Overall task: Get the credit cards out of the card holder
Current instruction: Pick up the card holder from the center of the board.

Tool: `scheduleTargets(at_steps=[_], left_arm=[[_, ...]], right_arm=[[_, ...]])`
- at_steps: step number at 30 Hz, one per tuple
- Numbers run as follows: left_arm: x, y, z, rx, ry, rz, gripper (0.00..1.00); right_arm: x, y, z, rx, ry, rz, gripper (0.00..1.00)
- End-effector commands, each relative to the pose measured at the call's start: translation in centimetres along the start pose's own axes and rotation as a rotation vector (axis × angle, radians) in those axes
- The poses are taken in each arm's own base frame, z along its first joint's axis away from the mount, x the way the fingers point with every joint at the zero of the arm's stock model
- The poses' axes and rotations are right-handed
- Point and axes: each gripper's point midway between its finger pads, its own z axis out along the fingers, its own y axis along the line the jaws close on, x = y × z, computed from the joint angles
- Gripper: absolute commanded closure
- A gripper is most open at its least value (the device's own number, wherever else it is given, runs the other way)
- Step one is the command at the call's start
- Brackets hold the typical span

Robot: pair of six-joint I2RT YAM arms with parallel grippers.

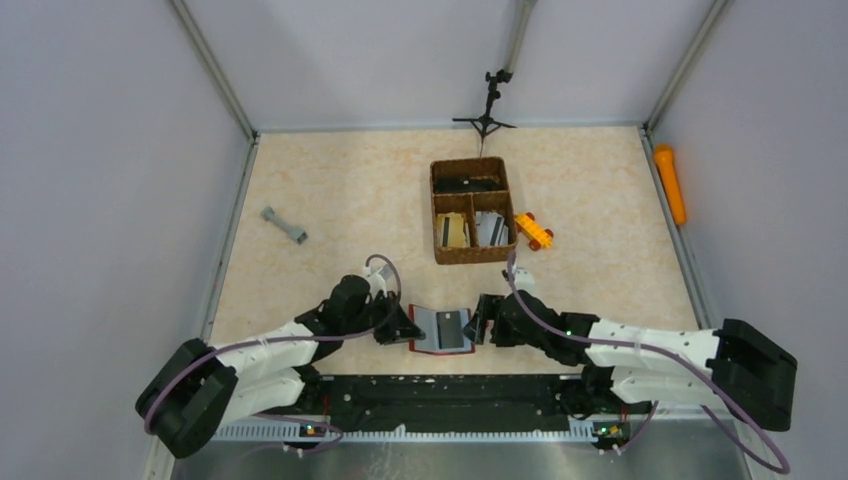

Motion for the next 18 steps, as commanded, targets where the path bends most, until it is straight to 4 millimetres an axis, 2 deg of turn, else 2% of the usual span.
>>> scheduleTargets(at_steps=[1,2,3,8,13,18], left_arm=[[-1.7,-4.4,-1.2,0.173,-0.096,0.04,1.0],[-2.0,-5.0,-1.6,0.195,-0.117,0.048,1.0],[-2.2,-5.5,-2.0,0.211,-0.135,0.051,1.0],[-3.1,-8.1,-4.1,0.314,-0.223,0.057,1.0],[-3.9,-10.6,-6.1,0.424,-0.295,0.056,1.0],[-4.1,-12.7,-7.5,0.516,-0.312,0.054,1.0]], right_arm=[[-0.7,0.1,-1.2,-0.054,-0.069,0.053,0.12],[-1.1,0.5,-1.7,-0.086,-0.091,0.078,0.06],[-1.2,0.6,-1.9,-0.111,-0.102,0.102,0.05],[-1.9,1.6,-3.2,-0.28,-0.155,0.241,0.04],[-3.5,3.9,-5.5,-0.517,-0.218,0.424,0.04],[-5.5,4.9,-7.8,-0.659,-0.318,0.474,0.03]])
